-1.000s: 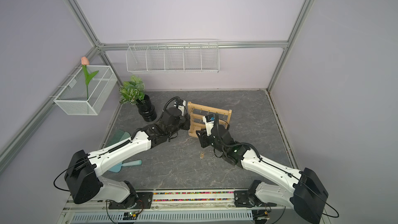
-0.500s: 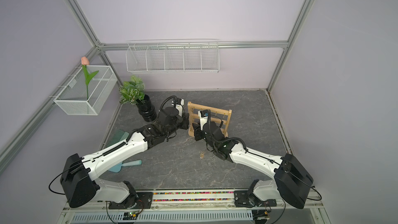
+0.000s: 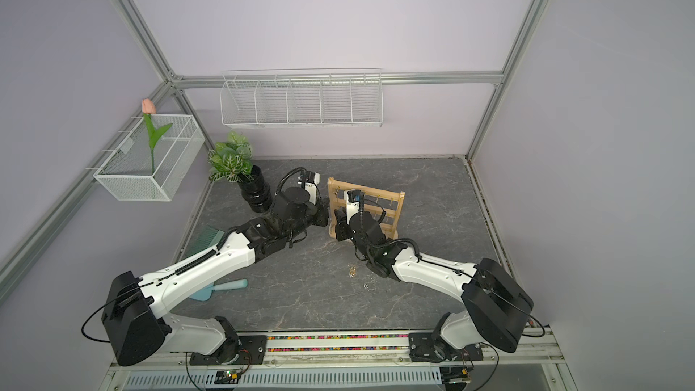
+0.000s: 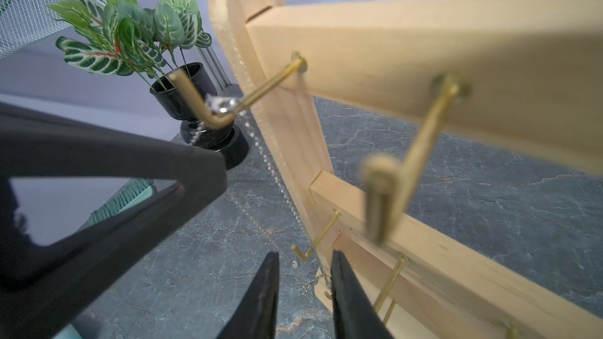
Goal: Hang the necklace on the jewelry display stand
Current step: Adjust the necklace on the stand.
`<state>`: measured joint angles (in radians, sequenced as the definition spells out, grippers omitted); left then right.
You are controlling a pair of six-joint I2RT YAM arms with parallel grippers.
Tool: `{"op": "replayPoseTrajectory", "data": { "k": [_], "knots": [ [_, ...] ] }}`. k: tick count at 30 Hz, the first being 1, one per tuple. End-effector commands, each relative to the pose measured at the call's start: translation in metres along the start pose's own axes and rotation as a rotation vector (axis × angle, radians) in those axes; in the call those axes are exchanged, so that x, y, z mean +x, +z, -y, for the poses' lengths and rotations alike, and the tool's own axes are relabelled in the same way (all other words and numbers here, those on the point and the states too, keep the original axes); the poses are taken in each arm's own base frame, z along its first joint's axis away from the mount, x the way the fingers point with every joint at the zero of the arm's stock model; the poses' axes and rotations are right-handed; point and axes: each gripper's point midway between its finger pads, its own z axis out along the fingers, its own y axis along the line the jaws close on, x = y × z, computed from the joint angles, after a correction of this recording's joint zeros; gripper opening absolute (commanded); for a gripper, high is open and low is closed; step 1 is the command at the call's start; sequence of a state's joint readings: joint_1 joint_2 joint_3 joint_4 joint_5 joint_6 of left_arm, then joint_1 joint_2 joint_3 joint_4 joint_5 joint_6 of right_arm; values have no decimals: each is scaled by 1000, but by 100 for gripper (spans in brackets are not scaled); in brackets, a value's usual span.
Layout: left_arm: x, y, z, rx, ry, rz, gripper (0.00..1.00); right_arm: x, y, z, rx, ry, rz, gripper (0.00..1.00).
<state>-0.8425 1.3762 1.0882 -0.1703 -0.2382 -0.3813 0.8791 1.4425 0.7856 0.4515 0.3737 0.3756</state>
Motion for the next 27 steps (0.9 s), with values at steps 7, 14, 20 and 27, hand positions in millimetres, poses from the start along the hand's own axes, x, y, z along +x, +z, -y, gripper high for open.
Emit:
{"op": "replayPoseTrajectory", "data": {
  "k": [7,14,20,27],
  "knots": [
    [-3,-6,-2,6,-19,13,0,-20,6,-8,-15,6,96,21],
    [-3,-7,-3,3,-19,14,0,-21,6,-12,-38,5,103,10],
    [-6,-9,-4,-4,-18,23,0,-25,-1,-21,-95,7,104,7],
    [-10,-12,-10,-30,-25,37,0,-25,-7,-34,-171,-10,86,7]
  ]
}}
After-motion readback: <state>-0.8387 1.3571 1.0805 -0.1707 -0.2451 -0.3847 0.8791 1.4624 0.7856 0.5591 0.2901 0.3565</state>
